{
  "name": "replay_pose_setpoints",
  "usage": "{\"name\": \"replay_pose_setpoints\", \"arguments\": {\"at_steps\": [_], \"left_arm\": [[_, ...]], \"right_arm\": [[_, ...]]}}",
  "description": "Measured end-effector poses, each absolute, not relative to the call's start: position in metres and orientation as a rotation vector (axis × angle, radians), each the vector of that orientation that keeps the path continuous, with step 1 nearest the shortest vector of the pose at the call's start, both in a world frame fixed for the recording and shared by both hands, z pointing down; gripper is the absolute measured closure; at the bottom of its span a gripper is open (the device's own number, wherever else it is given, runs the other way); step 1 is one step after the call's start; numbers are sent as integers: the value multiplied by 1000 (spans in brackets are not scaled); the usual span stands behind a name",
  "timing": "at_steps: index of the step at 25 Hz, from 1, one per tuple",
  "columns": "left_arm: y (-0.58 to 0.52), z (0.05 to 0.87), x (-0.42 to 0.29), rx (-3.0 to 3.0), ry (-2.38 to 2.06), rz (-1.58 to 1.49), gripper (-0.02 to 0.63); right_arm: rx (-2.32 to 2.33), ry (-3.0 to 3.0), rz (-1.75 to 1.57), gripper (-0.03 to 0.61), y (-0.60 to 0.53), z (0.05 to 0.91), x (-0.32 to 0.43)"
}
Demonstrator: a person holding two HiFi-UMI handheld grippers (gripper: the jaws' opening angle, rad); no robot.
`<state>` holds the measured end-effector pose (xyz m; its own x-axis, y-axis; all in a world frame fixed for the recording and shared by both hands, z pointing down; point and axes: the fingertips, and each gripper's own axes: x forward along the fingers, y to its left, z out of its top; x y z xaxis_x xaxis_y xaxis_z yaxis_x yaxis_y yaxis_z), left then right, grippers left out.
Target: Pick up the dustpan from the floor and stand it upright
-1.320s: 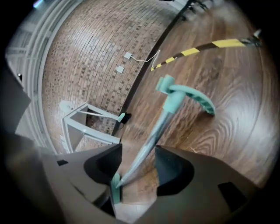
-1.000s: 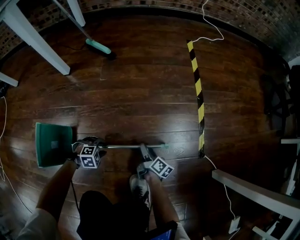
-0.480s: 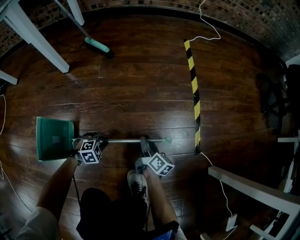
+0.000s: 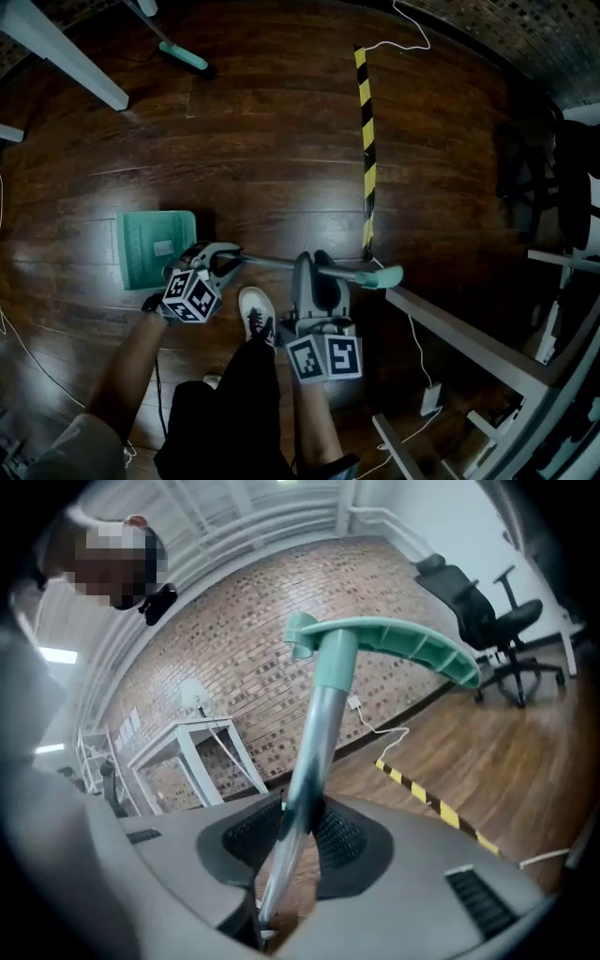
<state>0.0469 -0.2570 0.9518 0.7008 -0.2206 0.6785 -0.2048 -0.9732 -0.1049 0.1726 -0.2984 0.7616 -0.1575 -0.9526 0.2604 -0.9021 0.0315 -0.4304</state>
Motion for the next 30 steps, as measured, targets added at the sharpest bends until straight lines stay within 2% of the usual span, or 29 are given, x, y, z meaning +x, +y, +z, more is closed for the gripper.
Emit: {"name": "replay_pose_setpoints", "arguments": {"at_steps": [4, 8, 17, 22, 25, 30], "left_arm": [[-245, 918, 73, -2943, 460, -1002, 502], [-242, 882, 83, -2998, 514, -854, 500], [-251, 872, 60, -3268, 734, -558, 487], [-271, 871, 59, -3271, 887, -519, 473], [-266, 880, 56, -3257, 894, -614, 470], [-253, 896, 40, -3204, 905, -716, 422]], "right_arm": [[-2086, 2278, -614, 482, -284, 704, 162], [-2042, 2466, -522, 494, -276, 660, 111], [-1840, 2783, -394, 505, -273, 647, 41], [-1749, 2835, -381, 497, -287, 647, 40], [-1746, 2892, -328, 492, -284, 648, 38], [-1775, 2984, -328, 482, -272, 667, 37]]}}
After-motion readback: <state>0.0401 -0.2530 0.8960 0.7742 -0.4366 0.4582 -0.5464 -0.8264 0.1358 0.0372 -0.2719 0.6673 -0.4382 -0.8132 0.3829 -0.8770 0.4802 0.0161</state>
